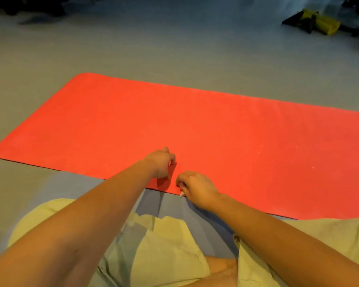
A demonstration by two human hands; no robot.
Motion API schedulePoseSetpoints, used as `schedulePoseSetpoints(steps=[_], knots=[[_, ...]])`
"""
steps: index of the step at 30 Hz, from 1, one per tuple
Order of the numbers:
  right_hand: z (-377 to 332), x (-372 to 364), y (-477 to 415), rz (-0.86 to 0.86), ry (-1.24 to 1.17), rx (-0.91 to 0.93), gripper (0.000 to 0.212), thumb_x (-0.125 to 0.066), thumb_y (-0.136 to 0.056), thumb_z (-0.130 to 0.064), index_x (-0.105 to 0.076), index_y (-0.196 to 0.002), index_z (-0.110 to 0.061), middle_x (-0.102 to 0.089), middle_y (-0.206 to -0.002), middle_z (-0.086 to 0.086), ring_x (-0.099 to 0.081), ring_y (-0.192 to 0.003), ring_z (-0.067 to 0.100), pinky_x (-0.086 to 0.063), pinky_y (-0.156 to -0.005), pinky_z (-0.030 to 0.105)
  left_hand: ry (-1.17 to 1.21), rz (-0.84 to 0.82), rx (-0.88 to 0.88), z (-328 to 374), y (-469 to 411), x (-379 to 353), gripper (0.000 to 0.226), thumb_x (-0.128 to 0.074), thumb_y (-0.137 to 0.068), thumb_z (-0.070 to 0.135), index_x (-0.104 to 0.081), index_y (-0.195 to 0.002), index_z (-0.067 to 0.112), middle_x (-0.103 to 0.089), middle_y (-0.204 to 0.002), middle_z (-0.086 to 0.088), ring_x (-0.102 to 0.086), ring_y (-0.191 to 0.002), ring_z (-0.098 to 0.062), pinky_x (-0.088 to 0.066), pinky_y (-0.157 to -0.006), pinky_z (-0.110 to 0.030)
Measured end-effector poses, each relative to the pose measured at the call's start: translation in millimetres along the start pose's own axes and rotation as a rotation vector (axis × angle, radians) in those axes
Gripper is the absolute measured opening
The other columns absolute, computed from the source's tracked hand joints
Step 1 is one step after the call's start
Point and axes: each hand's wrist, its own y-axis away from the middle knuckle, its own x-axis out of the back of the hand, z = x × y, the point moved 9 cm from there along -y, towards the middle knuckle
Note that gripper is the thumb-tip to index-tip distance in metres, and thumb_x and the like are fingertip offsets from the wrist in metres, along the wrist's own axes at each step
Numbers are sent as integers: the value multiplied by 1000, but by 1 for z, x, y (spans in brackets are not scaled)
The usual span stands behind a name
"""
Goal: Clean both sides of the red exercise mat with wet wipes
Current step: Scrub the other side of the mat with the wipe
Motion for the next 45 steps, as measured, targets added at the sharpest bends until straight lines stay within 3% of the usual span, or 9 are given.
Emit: schedulePoseSetpoints(steps=[7,10,14,19,24,33,37,41,45], knots=[[7,-11,-13,102,71,106,10,-59,-90,-17,-67,-96,-18,-57,-90,3,-57,-86,27,-48,-64,40,-112,-52,25,-11,-25,-3,128,-99,-58,46,-27,-162,29,-23,-164,-6,-28,-149,-32,-39,-117,-44],[30,4,-51,136,57,1,12,-59,-89,-19,-69,-97,-19,-58,-91,3,-58,-89,30,-49,-68,42,-98,-61,18,-16,-33,3,110,-95,-65,47,-39,-158,30,-32,-158,-5,-36,-141,-33,-37,-117,-39],[47,18,-77,172,11,-145,17,-55,-92,-18,-70,-98,-14,-60,-92,8,-60,-91,33,-49,-73,44,59,91,17,-20,-44,21,45,-59,-95,23,-61,-139,33,-47,-143,-7,-45,-130,-34,-42,-109,-41],[4,-6,-33,49,-42,92,13,-52,-93,-21,-64,-93,-15,-57,-92,4,-57,-86,27,-47,-71,39,157,299,25,-29,-55,21,20,-59,-99,27,-66,-117,30,-53,-128,-1,-49,-122,-27,-43,-93,-36],[0,-7,-25,-55,-46,282,16,-53,-99,-25,-66,-101,-17,-60,-97,0,-57,-91,21,-48,-75,36,227,438,28,-36,-60,17,18,-58,-89,20,-66,-102,29,-54,-116,3,-51,-112,-25,-47,-86,-40],[58,24,-104,97,-21,14,11,-59,-92,-25,-66,-90,-17,-61,-89,1,-61,-86,25,-50,-74,41,227,577,0,-39,-59,20,43,-48,-71,19,-63,-111,23,-59,-107,0,-56,-102,-29,-50,-78,-47],[19,5,-65,30,-74,173,4,-63,-90,-18,-65,-91,-16,-62,-90,2,-59,-83,23,-44,-73,32,241,628,17,-43,-69,27,35,-47,-77,21,-70,-103,23,-58,-99,-3,-58,-98,-32,-47,-75,-44],[26,5,-67,18,-47,262,6,-61,-92,-21,-64,-94,-17,-61,-92,2,-57,-86,23,-45,-76,35,228,695,-34,-42,-76,28,26,-47,-75,18,-64,-94,23,-59,-113,1,-55,-105,-29,-46,-77,-45],[89,36,-138,177,14,40,7,-62,-89,-19,-66,-89,-14,-62,-88,6,-61,-86,30,-47,-72,39,158,703,-39,-35,-77,19,24,-50,-77,18,-56,-100,23,-59,-124,3,-54,-113,-26,-44,-83,-44]])
